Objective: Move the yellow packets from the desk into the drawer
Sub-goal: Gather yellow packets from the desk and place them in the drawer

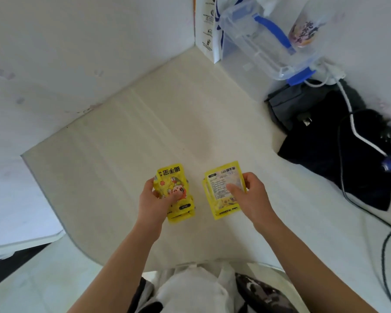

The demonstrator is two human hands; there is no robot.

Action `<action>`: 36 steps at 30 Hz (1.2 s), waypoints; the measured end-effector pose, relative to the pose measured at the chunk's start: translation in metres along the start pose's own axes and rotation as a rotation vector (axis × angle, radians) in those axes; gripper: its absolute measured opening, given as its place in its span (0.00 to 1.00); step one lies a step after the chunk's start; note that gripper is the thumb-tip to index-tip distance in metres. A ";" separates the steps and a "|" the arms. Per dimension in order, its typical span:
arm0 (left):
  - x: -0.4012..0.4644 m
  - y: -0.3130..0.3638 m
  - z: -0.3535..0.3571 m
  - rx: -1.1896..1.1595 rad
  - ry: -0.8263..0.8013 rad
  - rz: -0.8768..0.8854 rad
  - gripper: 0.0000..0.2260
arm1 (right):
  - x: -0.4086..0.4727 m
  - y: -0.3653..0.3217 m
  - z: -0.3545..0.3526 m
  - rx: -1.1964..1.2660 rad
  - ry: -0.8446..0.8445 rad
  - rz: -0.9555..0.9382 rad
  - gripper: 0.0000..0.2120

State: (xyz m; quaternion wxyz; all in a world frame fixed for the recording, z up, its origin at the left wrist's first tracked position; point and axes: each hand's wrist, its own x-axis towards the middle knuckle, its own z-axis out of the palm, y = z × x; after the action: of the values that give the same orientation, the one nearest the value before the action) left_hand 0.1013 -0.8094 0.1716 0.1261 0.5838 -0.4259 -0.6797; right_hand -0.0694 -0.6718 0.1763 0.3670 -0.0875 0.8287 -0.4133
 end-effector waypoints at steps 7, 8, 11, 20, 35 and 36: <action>-0.033 -0.015 -0.043 0.069 -0.105 0.052 0.22 | -0.080 0.029 0.023 0.082 0.162 0.027 0.09; -0.038 -0.017 -0.049 0.080 -0.123 0.065 0.23 | -0.094 0.033 0.026 0.095 0.185 0.031 0.10; -0.054 -0.026 -0.061 0.126 -0.165 0.089 0.21 | -0.131 0.053 0.033 0.171 0.245 0.064 0.10; -0.100 -0.065 -0.061 0.297 -0.344 0.131 0.22 | -0.218 0.113 0.038 0.315 0.427 0.159 0.08; -0.211 -0.164 0.001 0.590 -0.613 0.213 0.21 | -0.364 0.239 -0.009 0.539 0.692 0.265 0.07; -0.222 -0.176 0.004 0.604 -0.629 0.211 0.20 | -0.377 0.251 -0.013 0.553 0.707 0.276 0.07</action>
State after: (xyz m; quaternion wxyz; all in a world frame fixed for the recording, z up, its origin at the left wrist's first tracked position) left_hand 0.2187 -0.5525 0.1962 -0.1170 0.3128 -0.6799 -0.6528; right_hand 0.2314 -0.3334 0.1958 0.1234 0.2708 0.7657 -0.5702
